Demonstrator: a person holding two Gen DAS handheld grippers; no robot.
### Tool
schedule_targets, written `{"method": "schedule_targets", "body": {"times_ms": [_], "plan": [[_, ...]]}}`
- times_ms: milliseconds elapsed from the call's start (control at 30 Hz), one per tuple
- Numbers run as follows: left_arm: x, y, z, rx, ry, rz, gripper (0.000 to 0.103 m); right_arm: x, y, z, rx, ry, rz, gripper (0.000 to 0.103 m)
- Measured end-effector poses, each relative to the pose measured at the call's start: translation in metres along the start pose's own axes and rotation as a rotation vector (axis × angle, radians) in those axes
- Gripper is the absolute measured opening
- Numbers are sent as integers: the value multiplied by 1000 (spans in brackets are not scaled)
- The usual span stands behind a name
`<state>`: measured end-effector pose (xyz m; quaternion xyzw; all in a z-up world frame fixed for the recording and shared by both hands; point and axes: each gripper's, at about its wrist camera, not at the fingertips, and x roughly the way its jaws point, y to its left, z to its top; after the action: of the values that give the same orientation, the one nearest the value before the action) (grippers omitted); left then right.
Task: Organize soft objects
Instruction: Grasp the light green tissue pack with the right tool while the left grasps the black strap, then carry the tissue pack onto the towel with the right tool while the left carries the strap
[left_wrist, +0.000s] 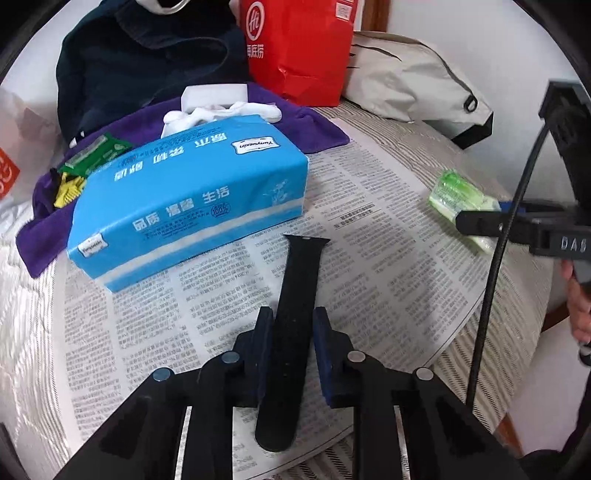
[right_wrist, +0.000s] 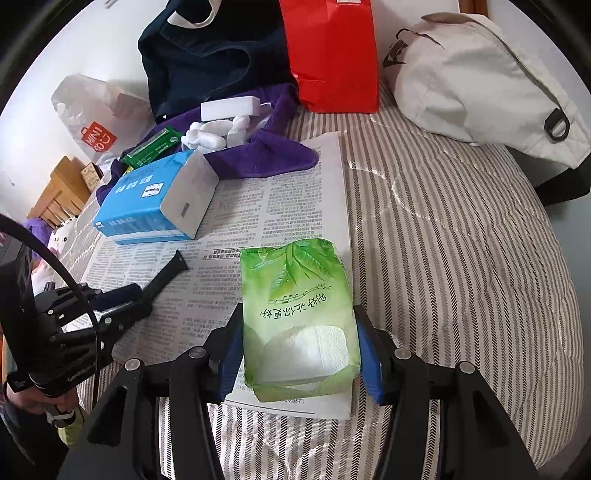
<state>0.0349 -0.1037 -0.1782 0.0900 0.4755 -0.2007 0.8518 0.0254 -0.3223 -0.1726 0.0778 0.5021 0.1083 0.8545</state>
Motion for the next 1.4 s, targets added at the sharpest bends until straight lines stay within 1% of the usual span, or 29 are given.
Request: {"method": "schedule_targets", "body": {"times_ms": [100, 133, 200, 233, 333, 367, 400, 533, 967, 1200, 1400], "plan": [[0, -3, -2, 20, 0, 7, 21, -2, 2, -2, 1, -6, 9, 54], [0, -1, -1, 4, 4, 2, 21, -2, 3, -2, -2, -8, 12, 54], [1, 1, 2, -19, 11, -20, 26, -3, 4, -3, -5, -9, 15, 54], [2, 1, 2, -26, 9, -28, 26, -2, 5, -3, -4, -8, 16, 54], [5, -2, 4, -12, 2, -11, 26, -2, 7, -3, -5, -7, 23, 54], [5, -3, 4, -7, 2, -6, 22, -2, 8, -3, -9, -7, 23, 54], [6, -3, 5, -8, -2, -5, 20, -1, 9, -3, -12, -5, 21, 54], [2, 0, 3, -21, -3, -21, 20, -1, 12, -2, -17, -1, 15, 54], [-34, 5, 4, -26, -53, -10, 20, -22, 27, 7, -44, -39, 14, 54], [-59, 13, 13, -41, -104, 1, 20, -30, 47, 14, -93, -60, 18, 54], [-72, 24, 20, -61, -131, 12, 20, -29, 61, 21, -115, -57, 28, 54]]}}
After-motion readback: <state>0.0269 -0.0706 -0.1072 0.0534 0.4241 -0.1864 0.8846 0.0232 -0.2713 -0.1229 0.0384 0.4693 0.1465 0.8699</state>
